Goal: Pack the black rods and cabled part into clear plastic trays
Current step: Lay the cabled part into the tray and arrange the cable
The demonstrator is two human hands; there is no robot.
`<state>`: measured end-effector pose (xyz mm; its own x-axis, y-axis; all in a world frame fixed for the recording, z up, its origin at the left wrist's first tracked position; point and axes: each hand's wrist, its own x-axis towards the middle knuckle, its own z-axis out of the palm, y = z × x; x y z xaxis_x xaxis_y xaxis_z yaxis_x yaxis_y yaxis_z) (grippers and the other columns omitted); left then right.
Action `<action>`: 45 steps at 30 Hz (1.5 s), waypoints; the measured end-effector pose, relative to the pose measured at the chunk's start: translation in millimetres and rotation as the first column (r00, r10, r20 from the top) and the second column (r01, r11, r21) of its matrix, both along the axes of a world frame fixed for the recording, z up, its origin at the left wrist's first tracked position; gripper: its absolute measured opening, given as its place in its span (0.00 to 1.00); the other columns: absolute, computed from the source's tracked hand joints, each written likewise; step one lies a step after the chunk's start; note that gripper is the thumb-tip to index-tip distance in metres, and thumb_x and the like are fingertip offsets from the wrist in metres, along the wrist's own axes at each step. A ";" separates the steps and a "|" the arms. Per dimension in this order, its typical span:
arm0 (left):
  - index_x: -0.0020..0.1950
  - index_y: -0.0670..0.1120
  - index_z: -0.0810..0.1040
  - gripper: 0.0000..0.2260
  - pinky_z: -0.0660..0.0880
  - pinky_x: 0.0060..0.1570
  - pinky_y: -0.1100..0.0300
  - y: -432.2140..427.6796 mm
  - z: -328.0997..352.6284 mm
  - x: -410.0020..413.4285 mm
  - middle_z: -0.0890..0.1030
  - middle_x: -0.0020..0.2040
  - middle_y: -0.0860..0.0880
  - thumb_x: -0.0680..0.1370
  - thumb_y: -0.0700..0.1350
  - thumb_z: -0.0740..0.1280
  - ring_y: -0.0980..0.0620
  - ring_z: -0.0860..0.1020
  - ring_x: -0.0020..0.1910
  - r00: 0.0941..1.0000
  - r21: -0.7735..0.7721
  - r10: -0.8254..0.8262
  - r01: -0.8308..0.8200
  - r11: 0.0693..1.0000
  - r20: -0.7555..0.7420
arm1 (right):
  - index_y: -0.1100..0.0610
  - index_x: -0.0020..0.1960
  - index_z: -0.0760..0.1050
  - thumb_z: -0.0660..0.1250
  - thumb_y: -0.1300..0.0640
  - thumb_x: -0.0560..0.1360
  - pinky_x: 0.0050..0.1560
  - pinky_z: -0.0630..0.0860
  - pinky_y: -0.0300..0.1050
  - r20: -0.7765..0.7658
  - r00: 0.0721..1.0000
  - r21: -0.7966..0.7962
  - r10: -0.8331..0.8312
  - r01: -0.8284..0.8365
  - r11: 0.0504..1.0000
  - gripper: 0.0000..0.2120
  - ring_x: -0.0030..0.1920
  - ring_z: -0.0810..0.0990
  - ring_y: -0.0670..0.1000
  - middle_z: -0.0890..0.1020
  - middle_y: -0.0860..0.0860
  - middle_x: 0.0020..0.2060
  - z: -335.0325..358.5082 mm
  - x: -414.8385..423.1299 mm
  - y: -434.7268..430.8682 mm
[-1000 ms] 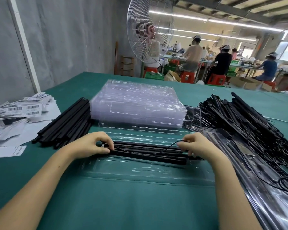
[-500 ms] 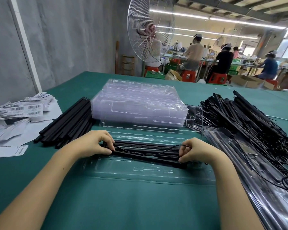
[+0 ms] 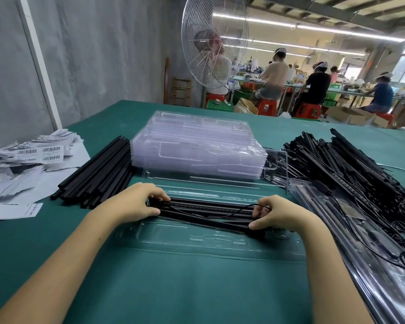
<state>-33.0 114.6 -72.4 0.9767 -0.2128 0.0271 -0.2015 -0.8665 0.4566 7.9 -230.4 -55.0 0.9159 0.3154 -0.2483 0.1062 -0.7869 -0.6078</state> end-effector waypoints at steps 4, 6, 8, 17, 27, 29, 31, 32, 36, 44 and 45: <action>0.52 0.62 0.75 0.15 0.67 0.55 0.62 -1.6 -4.9 2.1 0.76 0.53 0.59 0.75 0.42 0.71 0.59 0.71 0.55 1.000 0.011 0.012 -0.013 1.000 0.025 | 0.57 0.39 0.78 0.72 0.62 0.70 0.27 0.65 0.34 -0.007 1.000 0.047 -0.011 0.011 0.999 0.04 0.21 0.66 0.41 0.70 0.42 0.19 0.2 1.9 -3.0; 0.49 0.64 0.74 0.16 0.68 0.57 0.60 0.2 -5.9 2.5 0.75 0.53 0.59 0.75 0.42 0.71 0.58 0.71 0.56 1.000 0.010 0.005 -0.005 1.000 0.013 | 0.56 0.38 0.78 0.70 0.65 0.70 0.27 0.65 0.34 -0.007 1.000 0.036 -0.003 0.003 0.999 0.06 0.21 0.66 0.40 0.69 0.43 0.19 0.8 1.7 -2.3; 0.48 0.66 0.73 0.16 0.69 0.59 0.59 2.6 -5.3 2.6 0.76 0.53 0.59 0.74 0.43 0.71 0.58 0.71 0.57 1.000 -0.008 -0.006 0.006 1.000 -0.005 | 0.56 0.37 0.78 0.70 0.66 0.70 0.27 0.65 0.34 -0.006 1.000 0.028 0.004 -0.004 1.000 0.07 0.21 0.66 0.40 0.69 0.43 0.19 1.2 1.3 -1.6; 0.46 0.68 0.76 0.13 0.67 0.44 0.80 5.3 -2.5 -0.1 0.76 0.46 0.70 0.75 0.48 0.71 0.77 0.72 0.47 1.000 -0.137 -0.007 0.007 0.990 0.002 | 0.57 0.40 0.79 0.73 0.63 0.69 0.29 0.66 0.36 -0.035 0.999 0.157 -0.009 0.014 0.988 0.04 0.25 0.69 0.43 0.72 0.45 0.23 4.3 -1.2 -9.8; 0.47 0.66 0.77 0.14 0.71 0.52 0.66 7.5 -2.4 1.5 0.78 0.50 0.62 0.74 0.45 0.71 0.67 0.74 0.53 1.000 -0.119 -0.020 0.018 0.993 -0.017 | 0.48 0.41 0.80 0.76 0.52 0.67 0.29 0.68 0.33 0.116 0.993 0.070 0.002 -0.010 0.998 0.07 0.29 0.75 0.43 0.79 0.48 0.31 15.1 -7.8 5.0; 0.47 0.66 0.76 0.14 0.71 0.53 0.64 6.8 -3.1 2.1 0.77 0.51 0.61 0.74 0.45 0.71 0.66 0.74 0.54 1.000 -0.093 -0.025 0.024 0.995 -0.011 | 0.45 0.38 0.80 0.76 0.52 0.66 0.31 0.68 0.33 0.171 0.985 -0.005 0.029 -0.028 1.000 0.06 0.31 0.74 0.42 0.78 0.47 0.33 13.9 -7.9 15.1; 0.47 0.66 0.75 0.14 0.71 0.54 0.63 6.4 -3.7 2.2 0.77 0.51 0.60 0.75 0.45 0.71 0.65 0.74 0.54 1.000 -0.069 -0.021 0.021 0.997 -0.004 | 0.46 0.36 0.80 0.77 0.52 0.65 0.31 0.70 0.33 0.195 0.979 -0.078 0.049 -0.034 0.996 0.06 0.34 0.75 0.41 0.78 0.47 0.36 11.3 -8.4 24.0; 0.47 0.66 0.75 0.14 0.71 0.54 0.63 6.5 -3.9 2.1 0.76 0.51 0.60 0.75 0.45 0.71 0.65 0.74 0.54 1.000 -0.065 -0.018 0.017 0.998 -0.002 | 0.47 0.37 0.79 0.77 0.53 0.65 0.31 0.70 0.34 0.195 0.979 -0.101 0.053 -0.033 0.994 0.07 0.36 0.75 0.40 0.79 0.47 0.37 9.8 -8.5 27.3; 0.47 0.66 0.76 0.15 0.72 0.53 0.65 6.3 -3.6 1.2 0.77 0.50 0.63 0.74 0.44 0.71 0.68 0.74 0.53 1.000 -0.100 -0.019 0.021 0.995 0.022 | 0.49 0.35 0.78 0.77 0.55 0.66 0.31 0.72 0.34 0.200 0.979 -0.122 0.039 -0.015 0.992 0.08 0.35 0.76 0.41 0.79 0.45 0.35 7.5 -8.4 31.2; 0.51 0.64 0.77 0.11 0.70 0.49 0.73 10.4 -3.6 -1.6 0.76 0.49 0.67 0.76 0.47 0.70 0.72 0.73 0.50 0.999 -0.120 -0.036 0.039 0.992 0.030 | 0.51 0.33 0.76 0.74 0.54 0.67 0.33 0.72 0.38 0.141 0.986 -0.172 0.088 -0.063 0.983 0.08 0.32 0.74 0.45 0.79 0.48 0.31 11.6 -11.9 32.3; 0.50 0.65 0.78 0.10 0.70 0.49 0.72 10.1 -3.9 -1.2 0.77 0.48 0.66 0.76 0.48 0.69 0.72 0.74 0.50 0.999 -0.144 -0.027 0.031 0.989 0.034 | 0.51 0.33 0.77 0.74 0.54 0.67 0.33 0.71 0.37 0.130 0.987 -0.176 0.095 -0.072 0.982 0.08 0.31 0.74 0.45 0.79 0.48 0.31 12.6 -12.3 31.8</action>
<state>-34.2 124.7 -76.3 0.9684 -0.2325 0.0902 -0.2417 -0.7858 0.5693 -4.5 -198.7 -42.4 0.9171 0.3561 -0.1791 0.2488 -0.8624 -0.4408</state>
